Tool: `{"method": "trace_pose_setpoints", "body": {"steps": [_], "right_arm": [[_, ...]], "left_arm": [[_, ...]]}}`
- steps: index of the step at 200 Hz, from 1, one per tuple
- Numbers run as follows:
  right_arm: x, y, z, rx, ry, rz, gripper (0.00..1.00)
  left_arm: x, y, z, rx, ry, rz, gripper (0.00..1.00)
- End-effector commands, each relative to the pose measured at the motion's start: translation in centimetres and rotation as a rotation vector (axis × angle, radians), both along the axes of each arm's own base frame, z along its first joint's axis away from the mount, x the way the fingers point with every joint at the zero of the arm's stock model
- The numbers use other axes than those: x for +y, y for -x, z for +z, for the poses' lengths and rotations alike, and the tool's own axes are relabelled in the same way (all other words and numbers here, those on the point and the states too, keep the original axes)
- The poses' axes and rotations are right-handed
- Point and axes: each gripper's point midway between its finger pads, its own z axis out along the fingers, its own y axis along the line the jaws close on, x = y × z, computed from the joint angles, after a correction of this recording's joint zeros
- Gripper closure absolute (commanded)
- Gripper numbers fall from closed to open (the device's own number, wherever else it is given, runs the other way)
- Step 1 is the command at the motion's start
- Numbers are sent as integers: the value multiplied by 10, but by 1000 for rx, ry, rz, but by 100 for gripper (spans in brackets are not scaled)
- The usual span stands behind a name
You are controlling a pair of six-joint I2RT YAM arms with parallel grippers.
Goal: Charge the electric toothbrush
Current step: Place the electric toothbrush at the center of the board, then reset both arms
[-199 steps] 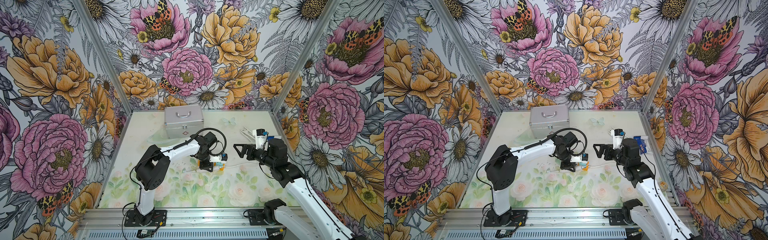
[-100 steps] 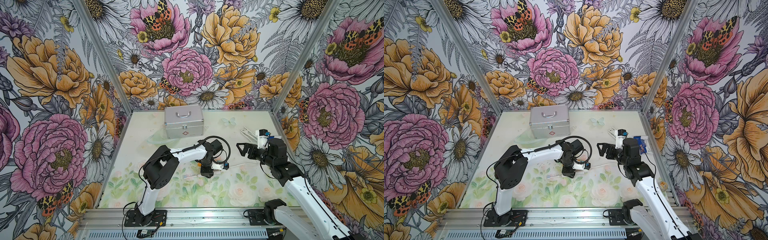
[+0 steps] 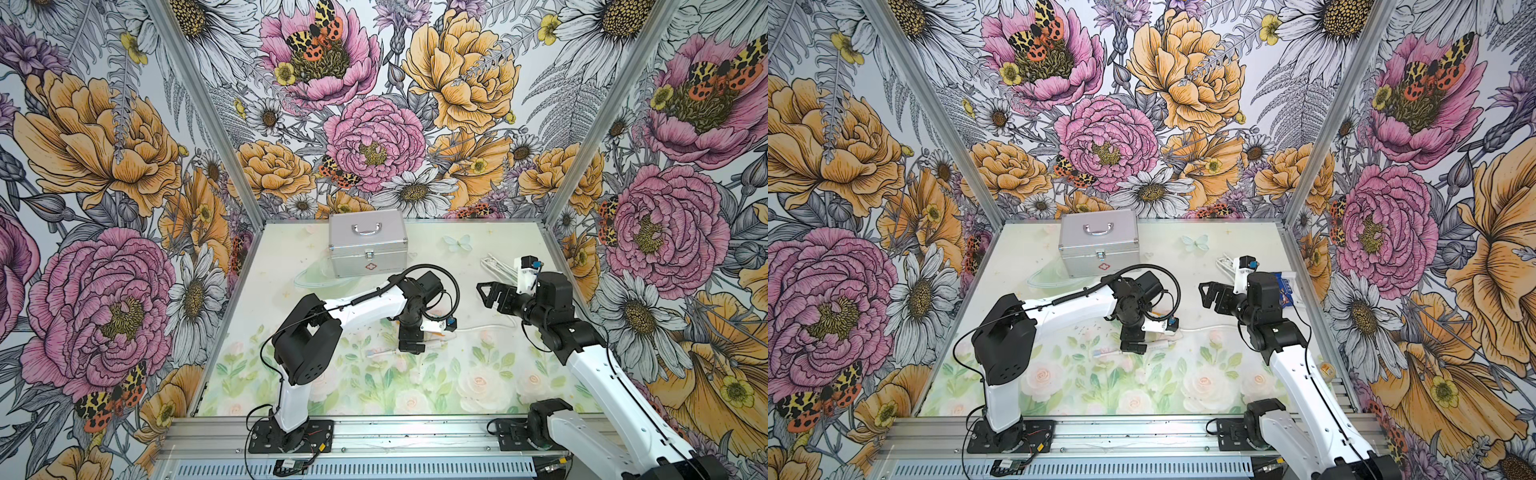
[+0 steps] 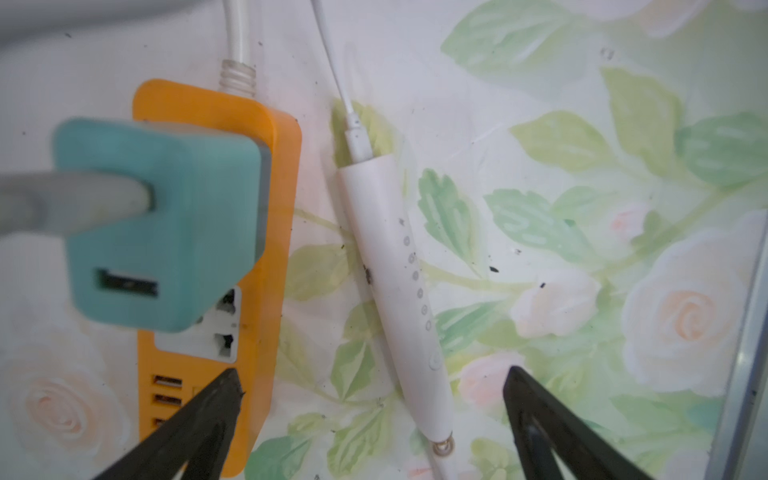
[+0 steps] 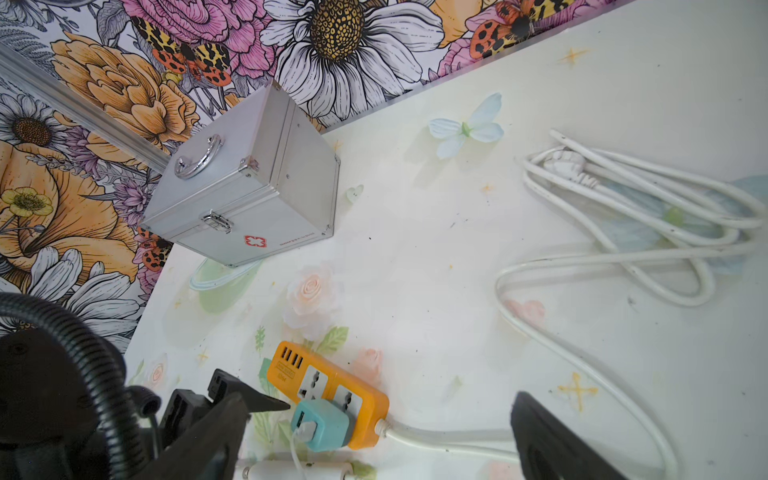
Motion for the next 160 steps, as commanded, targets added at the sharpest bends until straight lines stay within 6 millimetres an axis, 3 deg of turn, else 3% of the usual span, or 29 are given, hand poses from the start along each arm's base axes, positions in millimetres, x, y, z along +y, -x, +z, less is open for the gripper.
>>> {"method": "trace_pose_setpoints", "body": {"steps": [1,24,45,72,96,126,147,160], "right_arm": [[-12,-15,17,-56,61,-42,1],[-26,-31,12,-64,147,-98,0],[-50,-50,-6,-85,278,-192,0],[-78,-68,-36,-169,439,-292,0],[-95,-78,-57,-227,558,-325,0],[-101,-91,-81,-232,576,-309,0],[-102,-99,-72,-309,604,-309,0],[-111,-100,-82,-306,569,-339,1]], "left_arm": [[13,-7,30,-53,51,45,2],[18,-19,60,-62,154,142,1],[24,-53,99,-87,361,311,2],[45,-92,141,-259,576,467,1],[69,-110,151,-363,635,583,1],[102,-125,170,-489,837,722,1],[131,-128,180,-591,921,801,1],[149,-128,176,-625,899,849,1]]}}
